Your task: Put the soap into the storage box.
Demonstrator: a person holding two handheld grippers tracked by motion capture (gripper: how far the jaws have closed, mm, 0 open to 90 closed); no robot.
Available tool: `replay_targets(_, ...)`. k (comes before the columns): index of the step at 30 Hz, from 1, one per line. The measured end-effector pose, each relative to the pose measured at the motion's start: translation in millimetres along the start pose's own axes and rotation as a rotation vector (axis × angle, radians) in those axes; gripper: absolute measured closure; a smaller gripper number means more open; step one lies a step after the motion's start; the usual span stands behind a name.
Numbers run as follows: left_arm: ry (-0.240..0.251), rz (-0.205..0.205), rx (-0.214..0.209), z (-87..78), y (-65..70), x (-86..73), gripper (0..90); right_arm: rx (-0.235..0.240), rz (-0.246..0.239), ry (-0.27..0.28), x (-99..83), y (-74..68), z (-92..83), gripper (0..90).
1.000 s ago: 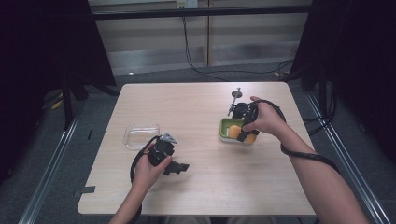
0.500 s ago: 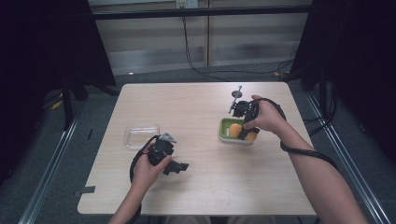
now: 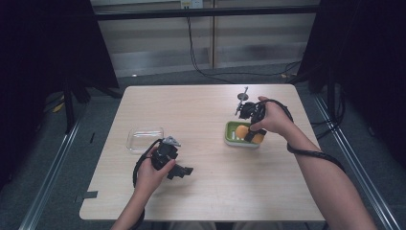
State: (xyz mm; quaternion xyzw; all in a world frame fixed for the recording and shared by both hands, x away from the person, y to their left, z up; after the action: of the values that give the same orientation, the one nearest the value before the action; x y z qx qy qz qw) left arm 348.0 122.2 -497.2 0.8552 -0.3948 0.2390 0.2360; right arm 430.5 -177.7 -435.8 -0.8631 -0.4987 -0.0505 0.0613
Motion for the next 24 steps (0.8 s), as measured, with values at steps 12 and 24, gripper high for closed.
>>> replay_targets(12, -0.003, 0.004, 0.000, -1.1, 0.1, 0.6, 7.8, 0.001, -0.005, 0.007, 2.6, 3.5, 2.8, 50.8)
replay_targets(24, 0.001, 0.003, -0.001, -2.0, -0.2, 0.5, 7.8, -0.006, -0.004, 0.009, 5.0, 7.9, 3.2, 50.8)
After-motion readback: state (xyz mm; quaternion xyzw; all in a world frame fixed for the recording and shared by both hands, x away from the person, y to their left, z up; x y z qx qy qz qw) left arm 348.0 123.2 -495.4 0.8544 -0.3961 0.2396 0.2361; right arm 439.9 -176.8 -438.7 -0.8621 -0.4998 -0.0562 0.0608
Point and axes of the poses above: each handheld gripper's, and its own axes: z roughly forward along the jaws, x roughly out of its top, y roughly to its right, the point moved 3 cm from there along z, roughly forward along the jaws
